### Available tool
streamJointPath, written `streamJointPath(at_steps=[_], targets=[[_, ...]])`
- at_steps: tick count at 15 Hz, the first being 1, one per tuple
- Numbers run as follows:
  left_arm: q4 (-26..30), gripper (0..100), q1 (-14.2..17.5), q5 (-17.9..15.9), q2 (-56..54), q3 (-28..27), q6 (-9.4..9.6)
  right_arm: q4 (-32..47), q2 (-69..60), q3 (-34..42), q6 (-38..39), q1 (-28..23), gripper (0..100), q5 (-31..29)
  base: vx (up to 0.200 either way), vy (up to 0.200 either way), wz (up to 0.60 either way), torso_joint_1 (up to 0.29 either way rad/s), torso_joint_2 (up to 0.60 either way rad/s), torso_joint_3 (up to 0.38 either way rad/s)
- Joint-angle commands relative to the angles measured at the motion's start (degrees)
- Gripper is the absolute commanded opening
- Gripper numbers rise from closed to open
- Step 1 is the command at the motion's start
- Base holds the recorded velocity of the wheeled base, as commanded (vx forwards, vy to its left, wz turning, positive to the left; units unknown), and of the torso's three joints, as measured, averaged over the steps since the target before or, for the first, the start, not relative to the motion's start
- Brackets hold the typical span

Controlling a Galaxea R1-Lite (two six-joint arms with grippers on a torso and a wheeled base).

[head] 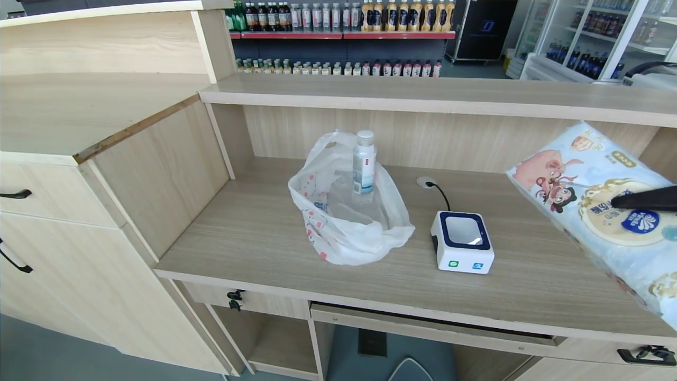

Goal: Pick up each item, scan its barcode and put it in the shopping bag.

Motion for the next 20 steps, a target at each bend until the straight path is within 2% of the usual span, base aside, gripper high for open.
streamJointPath(at_steps=[1, 3, 11, 15, 20], targets=[[0.0, 100, 0.0, 0.0, 0.0, 0.0, 0.02, 1.6, 3.7, 0.2, -2.2, -0.5, 0, 0.6, 0.0, 0.0, 0.0, 0.0, 0.0, 0.0], [0.0, 100, 0.0, 0.0, 0.0, 0.0, 0.02, 3.4, 5.3, 0.3, -4.8, -1.0, 0, 1.8, 0.0, 0.0, 0.0, 0.0, 0.0, 0.0], [0.0, 100, 0.0, 0.0, 0.0, 0.0, 0.02, 2.5, 10.4, 0.2, -8.4, -1.1, 0, 2.0, 0.0, 0.0, 0.0, 0.0, 0.0, 0.0], [0.0, 100, 0.0, 0.0, 0.0, 0.0, 0.02, -1.7, 12.7, 0.1, -8.6, 0.1, 0, 1.9, 0.0, 0.0, 0.0, 0.0, 0.0, 0.0], [0.0, 100, 0.0, 0.0, 0.0, 0.0, 0.02, -1.7, 12.7, 0.4, -8.7, 0.0, 0, 1.9, 0.0, 0.0, 0.0, 0.0, 0.0, 0.0]])
